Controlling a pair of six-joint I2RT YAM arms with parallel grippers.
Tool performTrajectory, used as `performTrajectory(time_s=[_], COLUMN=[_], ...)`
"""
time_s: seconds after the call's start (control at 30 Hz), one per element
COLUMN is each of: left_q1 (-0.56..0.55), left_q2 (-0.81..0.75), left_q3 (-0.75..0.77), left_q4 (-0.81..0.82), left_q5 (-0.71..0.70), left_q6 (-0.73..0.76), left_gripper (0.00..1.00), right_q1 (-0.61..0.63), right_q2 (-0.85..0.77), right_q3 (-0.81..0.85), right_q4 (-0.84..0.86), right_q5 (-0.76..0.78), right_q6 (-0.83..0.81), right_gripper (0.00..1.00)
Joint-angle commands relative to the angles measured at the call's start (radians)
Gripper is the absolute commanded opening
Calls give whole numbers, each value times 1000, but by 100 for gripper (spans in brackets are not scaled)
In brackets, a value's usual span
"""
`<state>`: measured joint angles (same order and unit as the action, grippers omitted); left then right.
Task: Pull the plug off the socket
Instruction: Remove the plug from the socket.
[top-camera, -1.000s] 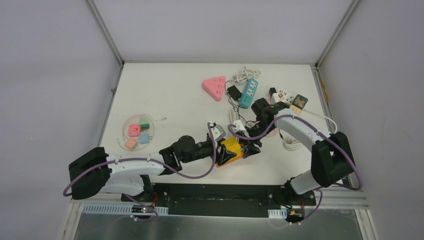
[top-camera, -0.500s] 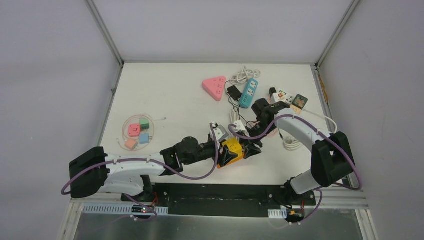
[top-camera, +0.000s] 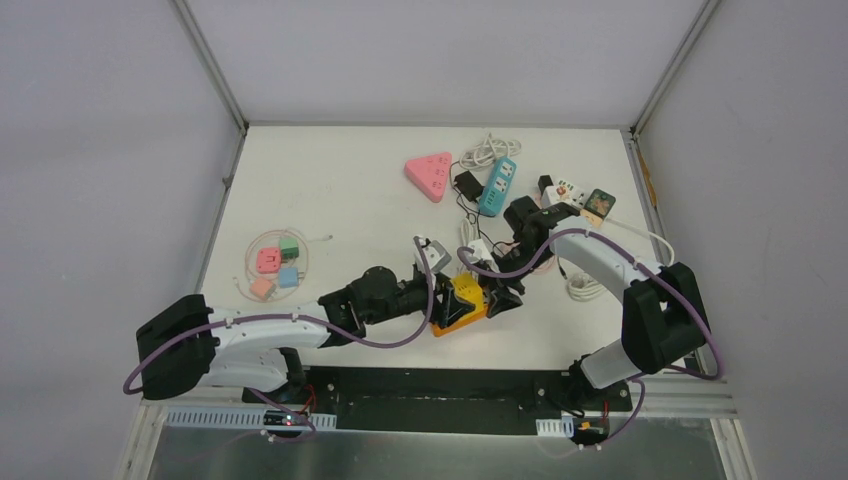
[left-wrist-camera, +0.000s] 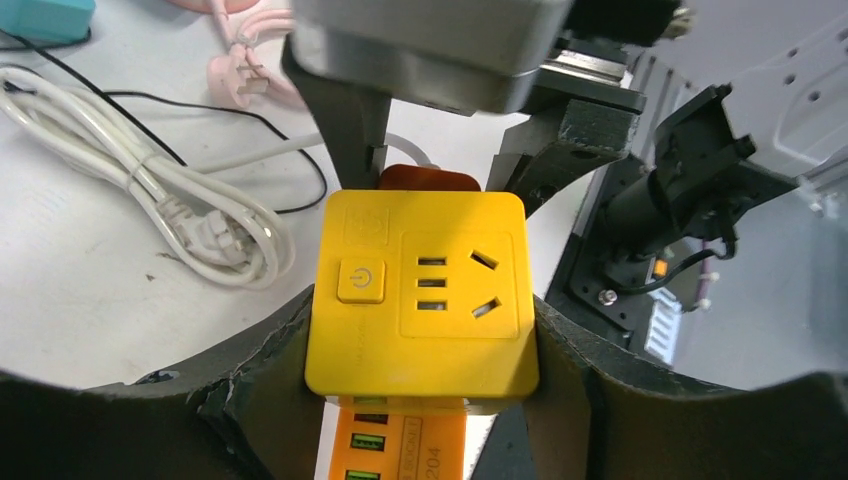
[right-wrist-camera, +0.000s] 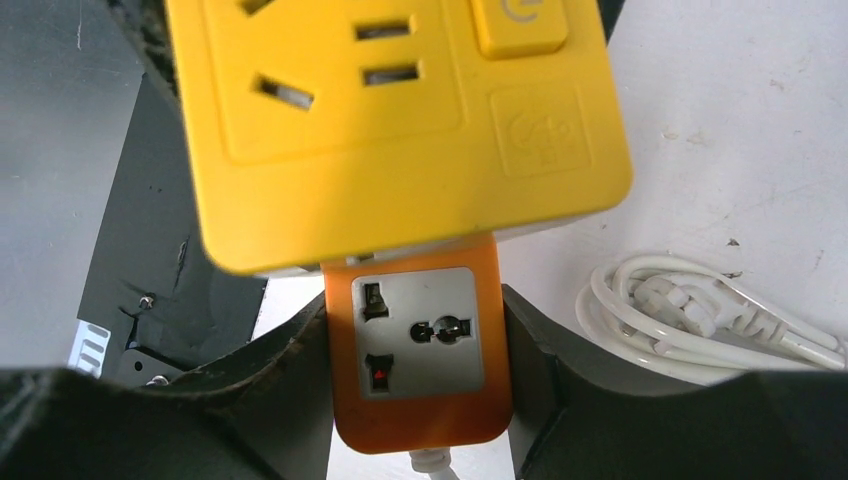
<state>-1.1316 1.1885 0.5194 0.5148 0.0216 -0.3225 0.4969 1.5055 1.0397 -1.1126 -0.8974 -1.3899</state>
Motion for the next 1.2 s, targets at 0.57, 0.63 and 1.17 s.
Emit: performTrajectory(time_s=[0.57,0.63,1.17], left_q1=[43,49,-9], left_q2=[-16,-13,-69], left_q3=[-48,-12,-18], left_q4=[172,65,55], left_q5=[-82,-100,-94], left_q6=[-133,-86,174], left_gripper=[0,0,0], right_q1=[-16,-16,-17], right_q2=[0,1,-3], right_q3=[33,33,31], right_q4=[42,42,42], right_q5=[-48,-49,-43], right_q6=[51,51,51], right_gripper=[0,0,0])
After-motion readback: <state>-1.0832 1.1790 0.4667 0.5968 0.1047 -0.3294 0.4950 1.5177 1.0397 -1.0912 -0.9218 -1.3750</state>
